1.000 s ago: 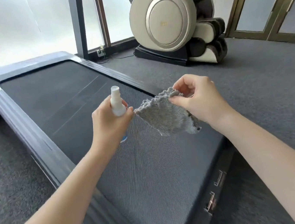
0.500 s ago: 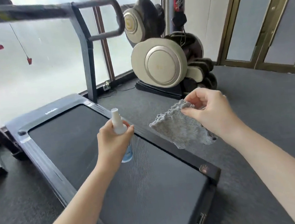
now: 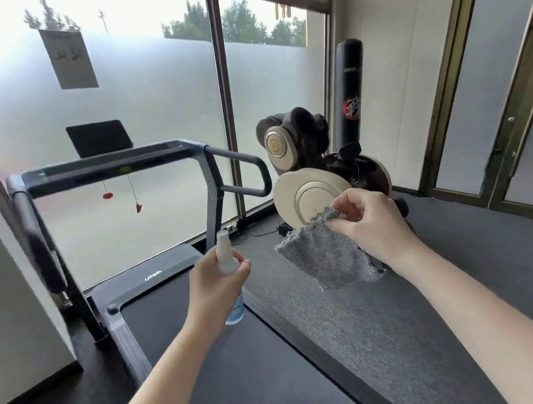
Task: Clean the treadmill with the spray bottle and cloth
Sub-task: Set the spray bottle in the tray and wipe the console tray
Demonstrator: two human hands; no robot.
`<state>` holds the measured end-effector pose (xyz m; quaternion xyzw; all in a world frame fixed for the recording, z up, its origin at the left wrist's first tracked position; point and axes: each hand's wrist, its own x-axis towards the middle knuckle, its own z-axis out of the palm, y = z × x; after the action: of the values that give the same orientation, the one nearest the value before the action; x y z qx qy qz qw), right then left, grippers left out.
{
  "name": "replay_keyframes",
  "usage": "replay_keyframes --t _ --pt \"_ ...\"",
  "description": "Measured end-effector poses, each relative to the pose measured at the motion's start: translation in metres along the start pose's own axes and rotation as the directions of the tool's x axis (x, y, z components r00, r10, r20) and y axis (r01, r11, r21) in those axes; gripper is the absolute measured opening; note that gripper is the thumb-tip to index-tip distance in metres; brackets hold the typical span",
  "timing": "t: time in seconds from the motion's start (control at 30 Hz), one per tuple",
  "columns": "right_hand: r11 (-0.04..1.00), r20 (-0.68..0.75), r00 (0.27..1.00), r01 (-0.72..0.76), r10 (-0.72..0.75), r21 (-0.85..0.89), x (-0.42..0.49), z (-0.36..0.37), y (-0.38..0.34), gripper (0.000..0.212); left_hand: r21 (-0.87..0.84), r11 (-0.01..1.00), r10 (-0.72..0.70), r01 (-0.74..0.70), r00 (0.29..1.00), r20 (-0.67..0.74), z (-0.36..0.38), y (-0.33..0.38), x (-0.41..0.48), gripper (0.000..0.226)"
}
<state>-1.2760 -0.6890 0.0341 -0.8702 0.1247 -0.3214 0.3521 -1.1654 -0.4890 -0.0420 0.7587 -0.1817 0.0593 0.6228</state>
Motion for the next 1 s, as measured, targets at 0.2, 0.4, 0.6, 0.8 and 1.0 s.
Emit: replay_keyframes --t 0.2,0.4,0.6,0.8,1.0 --pt "0.99 0.031 0.99 0.138 -0.139 0.027 0.023 -0.004 -0.071 0.011 0.013 0.998 0.058 -0.057 0.991 -0.124 -0.057 0.051 0.0 0.01" --pt "0.973 0.085 0.972 0.213 -0.22 0.087 0.03 0.039 -0.135 0.012 0.057 0.998 0.044 -0.033 0.976 -0.212 -0.131 0.056 -0.002 0.01" --pt "0.953 0.118 0.952 0.264 -0.282 0.149 0.038 0.109 -0.199 0.012 0.047 0.999 0.013 0.001 0.954 -0.298 -0.226 0.034 0.012 0.014" --pt "0.924 0.129 0.926 0.327 -0.355 0.197 0.048 0.205 -0.282 0.019 0.139 0.99 0.062 -0.011 0.927 -0.369 -0.347 0.004 0.047 0.016" --pt "0.91 0.108 0.93 0.313 -0.352 0.272 0.064 0.288 -0.343 0.014 0.08 0.997 0.042 -0.013 0.93 -0.365 -0.439 -0.022 0.091 0.015"
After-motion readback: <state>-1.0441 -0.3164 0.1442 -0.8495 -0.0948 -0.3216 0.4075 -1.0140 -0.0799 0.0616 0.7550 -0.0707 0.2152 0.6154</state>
